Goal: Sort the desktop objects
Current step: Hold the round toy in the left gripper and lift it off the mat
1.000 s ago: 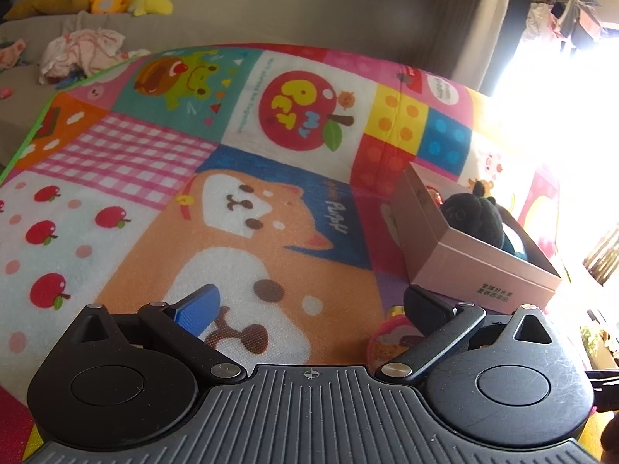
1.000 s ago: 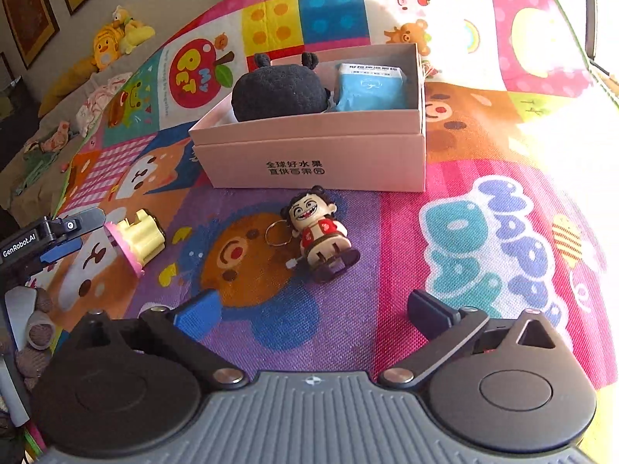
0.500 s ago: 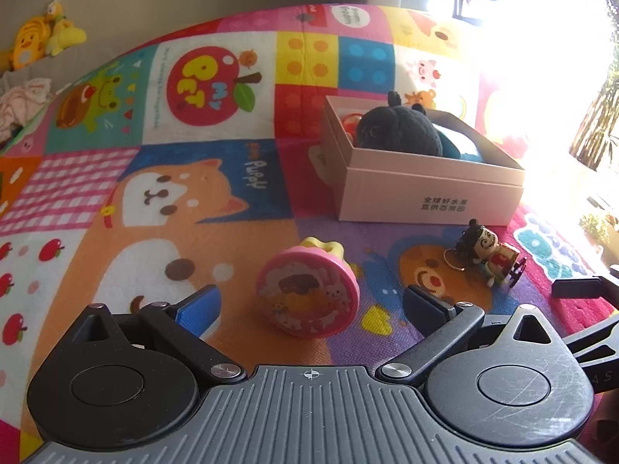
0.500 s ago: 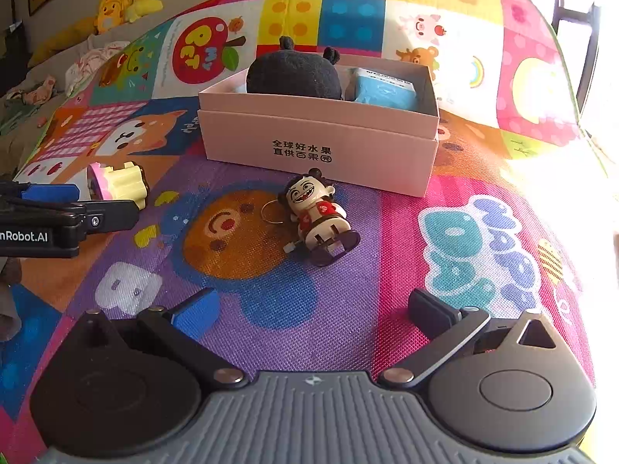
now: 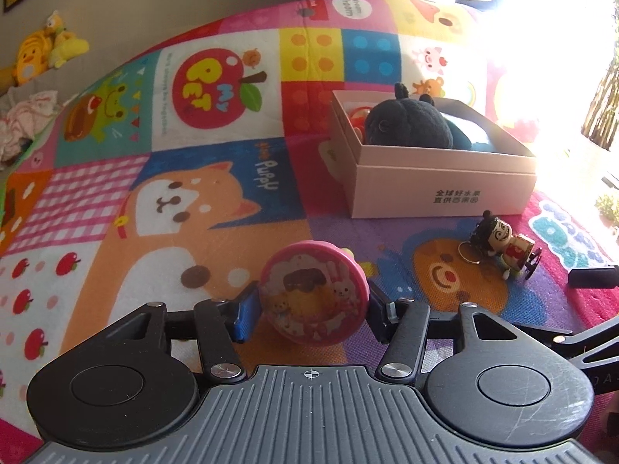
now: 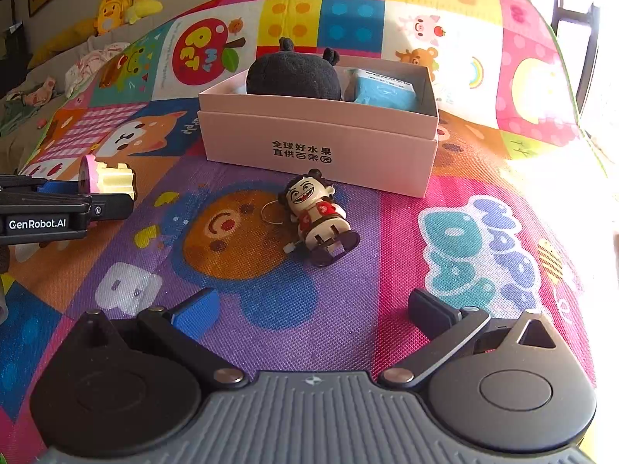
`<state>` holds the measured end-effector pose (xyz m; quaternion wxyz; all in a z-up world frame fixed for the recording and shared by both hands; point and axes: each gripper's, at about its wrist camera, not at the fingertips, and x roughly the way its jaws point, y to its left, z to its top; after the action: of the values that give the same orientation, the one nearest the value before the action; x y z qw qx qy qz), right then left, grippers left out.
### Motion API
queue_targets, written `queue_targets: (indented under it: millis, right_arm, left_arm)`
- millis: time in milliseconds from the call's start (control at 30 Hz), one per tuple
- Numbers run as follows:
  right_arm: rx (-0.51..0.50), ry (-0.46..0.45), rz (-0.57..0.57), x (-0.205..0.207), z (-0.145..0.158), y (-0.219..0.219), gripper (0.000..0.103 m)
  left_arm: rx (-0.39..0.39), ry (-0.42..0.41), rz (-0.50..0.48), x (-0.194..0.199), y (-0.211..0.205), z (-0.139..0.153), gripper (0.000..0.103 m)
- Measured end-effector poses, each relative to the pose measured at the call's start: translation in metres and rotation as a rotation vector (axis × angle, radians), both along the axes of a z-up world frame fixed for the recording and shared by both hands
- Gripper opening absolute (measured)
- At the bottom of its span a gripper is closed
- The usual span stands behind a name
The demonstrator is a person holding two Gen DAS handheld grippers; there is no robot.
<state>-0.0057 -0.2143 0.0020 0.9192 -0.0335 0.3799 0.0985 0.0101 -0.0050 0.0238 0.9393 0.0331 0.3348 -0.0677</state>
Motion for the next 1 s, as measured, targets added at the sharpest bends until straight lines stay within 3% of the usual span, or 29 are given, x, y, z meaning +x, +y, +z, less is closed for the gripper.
queue_targets:
  millis: [400, 533, 600, 700, 833, 1000]
  right_arm:
    - [0.001, 0.0, 0.0, 0.0, 0.0, 0.0, 0.103]
    - [0.0, 0.0, 0.0, -0.001, 0.0, 0.0, 0.103]
    - [0.0, 0.0, 0.0, -0.001, 0.0, 0.0, 0.103]
    - [0.0, 0.0, 0.0, -0.001, 0.0, 0.0, 0.103]
    - [0.001, 0.0, 0.0, -0.001, 0.0, 0.0, 0.103]
    - [0.001, 0.0, 0.001, -0.001, 0.0, 0.0, 0.103]
  left_arm:
    - [0.096, -0.043, -0.024, -0.006, -0.009, 0.01, 0.061]
    - [0.069, -0.029, -0.028, -0.011, -0.004, 0.007, 0.077]
    - [0.063, -0.024, -0.034, -0.015, -0.001, 0.003, 0.079]
    - [0.05, 0.002, -0.028, -0.013, 0.003, -0.006, 0.075]
    - [0.025, 0.013, -0.025, -0.01, 0.004, -0.01, 0.061]
    - [0.073, -0.022, -0.029, -0.015, 0.001, 0.0, 0.061]
